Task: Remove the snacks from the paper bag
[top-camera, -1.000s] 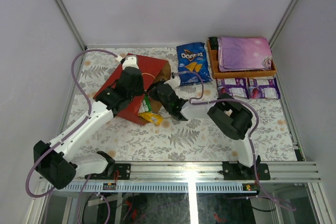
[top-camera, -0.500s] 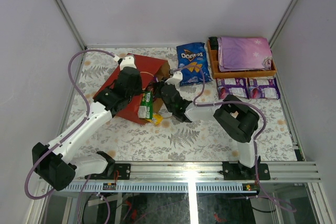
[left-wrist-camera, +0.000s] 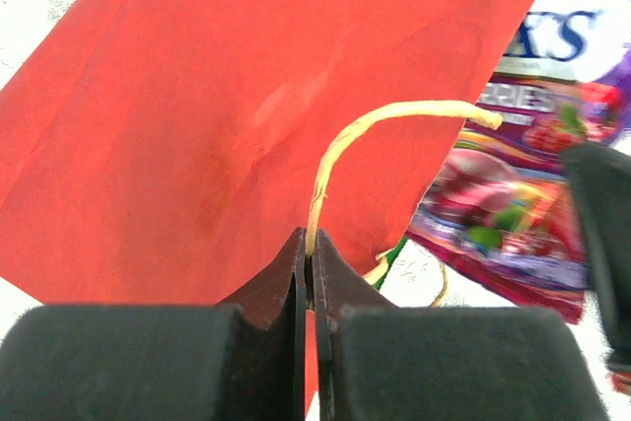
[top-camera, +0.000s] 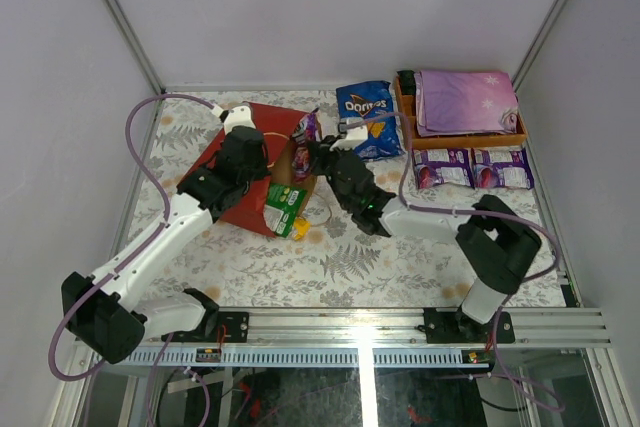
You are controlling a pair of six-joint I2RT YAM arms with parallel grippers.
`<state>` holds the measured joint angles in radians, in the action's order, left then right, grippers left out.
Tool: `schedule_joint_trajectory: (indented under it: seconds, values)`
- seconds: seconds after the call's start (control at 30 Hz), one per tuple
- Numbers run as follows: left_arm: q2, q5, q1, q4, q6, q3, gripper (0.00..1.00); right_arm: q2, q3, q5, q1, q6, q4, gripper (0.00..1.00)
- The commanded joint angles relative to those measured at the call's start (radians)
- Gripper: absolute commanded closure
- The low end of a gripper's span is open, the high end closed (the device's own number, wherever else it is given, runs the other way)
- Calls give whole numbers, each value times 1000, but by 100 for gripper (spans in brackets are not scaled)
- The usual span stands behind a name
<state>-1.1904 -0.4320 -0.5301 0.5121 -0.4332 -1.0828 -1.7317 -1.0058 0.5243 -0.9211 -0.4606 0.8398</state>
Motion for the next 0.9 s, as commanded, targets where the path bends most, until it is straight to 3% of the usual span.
schedule_joint_trajectory:
  seconds: [0.0,0.17,0.33,0.5,0.53,0.6,0.63,0.67,0.83,0.87]
  values:
    - [-8,-53,10,6,-13,-12,100,171,55,-44,55,-66,9,100]
    - [-19,-81,16,18,-27,-20,100,344,227,-45,103,-235,-107,100]
    - [-22,-69,16,14,-31,-25,100,529,459,125,159,-643,-299,100]
    - [-20,-53,16,7,-29,-24,100,499,522,159,182,-949,-493,97]
    - [-21,-51,15,6,-29,-24,100,473,507,145,182,-950,-525,79]
    - [-20,-53,16,6,-25,-23,100,429,480,103,182,-930,-571,19]
    - [-19,-54,15,6,-24,-24,100,417,473,90,181,-922,-590,4]
    - [-18,-55,15,6,-24,-23,100,414,472,79,180,-905,-595,0]
    - [-25,-51,16,5,-24,-23,100,517,447,143,179,-784,-688,0]
    - [-27,-50,15,5,-25,-25,100,541,437,162,179,-739,-700,5]
